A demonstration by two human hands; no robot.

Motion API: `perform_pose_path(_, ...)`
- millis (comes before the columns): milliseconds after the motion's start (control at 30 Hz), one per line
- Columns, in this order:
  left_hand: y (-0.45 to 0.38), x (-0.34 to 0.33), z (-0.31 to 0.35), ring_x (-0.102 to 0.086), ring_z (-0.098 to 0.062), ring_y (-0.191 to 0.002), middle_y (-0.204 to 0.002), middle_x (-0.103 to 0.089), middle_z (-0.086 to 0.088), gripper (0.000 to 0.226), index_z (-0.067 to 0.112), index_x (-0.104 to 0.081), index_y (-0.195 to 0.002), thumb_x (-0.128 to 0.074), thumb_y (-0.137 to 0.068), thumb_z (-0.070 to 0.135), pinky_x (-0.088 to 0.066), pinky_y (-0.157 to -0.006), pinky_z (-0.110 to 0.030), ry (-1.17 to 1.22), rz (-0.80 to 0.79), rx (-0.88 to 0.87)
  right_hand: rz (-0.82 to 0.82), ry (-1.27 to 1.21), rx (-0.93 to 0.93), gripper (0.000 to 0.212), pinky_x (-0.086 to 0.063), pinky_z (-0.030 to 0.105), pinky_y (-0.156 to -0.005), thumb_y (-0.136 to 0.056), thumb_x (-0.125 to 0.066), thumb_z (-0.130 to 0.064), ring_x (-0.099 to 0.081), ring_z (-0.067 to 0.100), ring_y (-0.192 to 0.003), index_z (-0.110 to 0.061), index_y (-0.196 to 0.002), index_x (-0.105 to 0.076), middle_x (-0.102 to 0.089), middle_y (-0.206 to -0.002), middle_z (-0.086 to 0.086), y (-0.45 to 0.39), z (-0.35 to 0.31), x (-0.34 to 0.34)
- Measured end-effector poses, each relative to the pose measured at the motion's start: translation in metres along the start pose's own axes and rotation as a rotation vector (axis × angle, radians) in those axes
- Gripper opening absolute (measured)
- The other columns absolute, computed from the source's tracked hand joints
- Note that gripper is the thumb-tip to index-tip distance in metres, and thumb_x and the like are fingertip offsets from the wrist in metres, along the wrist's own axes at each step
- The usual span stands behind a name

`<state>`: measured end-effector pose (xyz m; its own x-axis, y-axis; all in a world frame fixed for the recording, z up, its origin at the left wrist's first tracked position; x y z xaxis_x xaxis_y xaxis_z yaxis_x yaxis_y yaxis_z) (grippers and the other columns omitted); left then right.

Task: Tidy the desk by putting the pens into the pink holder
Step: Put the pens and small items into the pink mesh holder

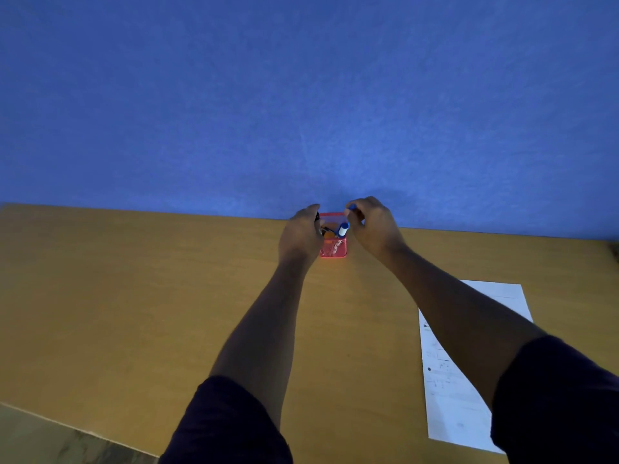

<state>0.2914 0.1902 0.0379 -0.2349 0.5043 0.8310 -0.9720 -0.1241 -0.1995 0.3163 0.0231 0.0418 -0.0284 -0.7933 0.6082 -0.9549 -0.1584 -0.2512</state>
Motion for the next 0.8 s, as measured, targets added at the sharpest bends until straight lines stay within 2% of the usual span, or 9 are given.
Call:
perform_pose_path(133, -0.002, -0.014, -0.004, -0.062, -0.029, -0.109, -0.119, -0.066, -0.015, 0.042, 0.010, -0.050, -0.144, -0.051, -0.103, 0.016, -0.056, -0.083, -0.044, -0.020, -0.055, -0.010, 0.011, 0.061, -0.012, 0.016, -0.056, 0.038, -0.072, -0.098, -0.053, -0.018, -0.063, 0.021, -0.084, -0.009, -0.105, -0.065, -0.065, -0.098, 0.007, -0.002, 0.003, -0.004)
perform_pose_path(233, -0.004, -0.022, -0.008, -0.064, -0.028, -0.090, -0.098, -0.063, -0.012, 0.027, 0.012, -0.064, -0.121, -0.055, -0.096, 0.007, -0.055, -0.066, -0.038, -0.056, -0.070, -0.040, -0.049, 0.183, 0.039, 0.019, -0.056, 0.041, -0.071, -0.099, -0.050, -0.013, -0.063, 0.028, -0.084, -0.002, -0.107, -0.063, -0.062, -0.100, 0.013, -0.002, 0.002, -0.014)
perform_pose_path(333, -0.004, -0.024, -0.009, -0.063, -0.028, -0.085, -0.092, -0.060, -0.010, 0.024, 0.011, -0.068, -0.108, -0.052, -0.092, 0.002, -0.053, -0.062, -0.037, -0.035, -0.046, -0.025, -0.101, 0.286, 0.059, 0.027, -0.058, 0.040, -0.075, -0.095, -0.054, -0.006, -0.064, 0.028, -0.090, -0.005, -0.121, -0.062, -0.061, -0.109, 0.013, 0.000, 0.003, -0.021)
perform_pose_path(433, 0.000, -0.024, -0.006, -0.063, -0.028, -0.097, -0.104, -0.062, -0.011, 0.029, 0.013, -0.063, -0.125, -0.052, -0.099, 0.011, -0.047, -0.064, -0.032, -0.038, -0.027, 0.011, -0.049, 0.264, 0.041, 0.035, -0.058, 0.036, -0.074, -0.093, -0.057, -0.005, -0.065, 0.025, -0.096, -0.012, -0.126, -0.063, -0.066, -0.112, 0.009, 0.003, 0.005, -0.017)
perform_pose_path(500, 0.006, -0.027, -0.008, -0.059, -0.028, -0.113, -0.124, -0.060, -0.010, 0.045, 0.014, -0.051, -0.144, -0.057, -0.100, 0.022, -0.051, -0.077, -0.036, -0.057, -0.023, 0.059, -0.066, 0.301, 0.034, 0.037, -0.058, 0.038, -0.076, -0.094, -0.057, -0.007, -0.064, 0.026, -0.101, -0.014, -0.130, -0.060, -0.067, -0.116, 0.009, 0.004, 0.006, -0.019)
perform_pose_path(600, 0.020, -0.034, -0.016, -0.054, -0.031, -0.123, -0.143, -0.052, -0.008, 0.071, 0.016, -0.033, -0.156, -0.067, -0.093, 0.028, -0.052, -0.095, -0.046, -0.052, -0.006, 0.118, -0.154, 0.203, -0.131, 0.056, -0.057, 0.043, -0.079, -0.096, -0.051, -0.014, -0.065, 0.029, -0.100, -0.018, -0.149, -0.034, -0.066, -0.117, 0.011, 0.008, 0.020, -0.028)
perform_pose_path(667, 0.027, -0.038, -0.019, -0.057, -0.030, -0.120, -0.144, -0.052, -0.004, 0.081, 0.023, -0.020, -0.160, -0.065, -0.093, 0.022, -0.054, -0.087, -0.044, -0.001, -0.003, 0.148, -0.233, 0.098, -0.237, 0.061, -0.055, 0.042, -0.081, -0.098, -0.047, -0.017, -0.065, 0.030, -0.099, -0.022, -0.153, -0.022, -0.066, -0.115, 0.011, 0.016, 0.032, -0.039)
perform_pose_path(733, 0.029, -0.040, -0.017, -0.060, -0.028, -0.110, -0.131, -0.060, -0.003, 0.085, 0.029, -0.008, -0.161, -0.059, -0.094, 0.017, -0.051, -0.072, -0.036, 0.021, -0.013, 0.150, -0.296, 0.024, -0.257, 0.052, -0.053, 0.038, -0.081, -0.097, -0.044, -0.018, -0.064, 0.028, -0.099, -0.027, -0.146, -0.033, -0.066, -0.119, 0.011, 0.025, 0.038, -0.051)
perform_pose_path(800, 0.027, -0.042, -0.016, -0.062, -0.027, -0.101, -0.118, -0.064, -0.005, 0.085, 0.031, -0.003, -0.161, -0.056, -0.096, 0.017, -0.043, -0.066, -0.032, 0.008, -0.028, 0.151, -0.317, -0.032, -0.272, 0.050, -0.050, 0.035, -0.080, -0.096, -0.043, -0.019, -0.063, 0.028, -0.100, -0.031, -0.144, -0.038, -0.065, -0.121, 0.011, 0.033, 0.040, -0.059)
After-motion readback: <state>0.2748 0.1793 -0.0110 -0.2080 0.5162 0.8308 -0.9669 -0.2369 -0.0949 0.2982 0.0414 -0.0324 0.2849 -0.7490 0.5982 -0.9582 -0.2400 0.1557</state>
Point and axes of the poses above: each hand's wrist, its own y-axis away from the middle knuckle, its own x-axis out of the back of the hand, z = x × y, the point moved 7 cm from there along -y, towards the middle knuckle
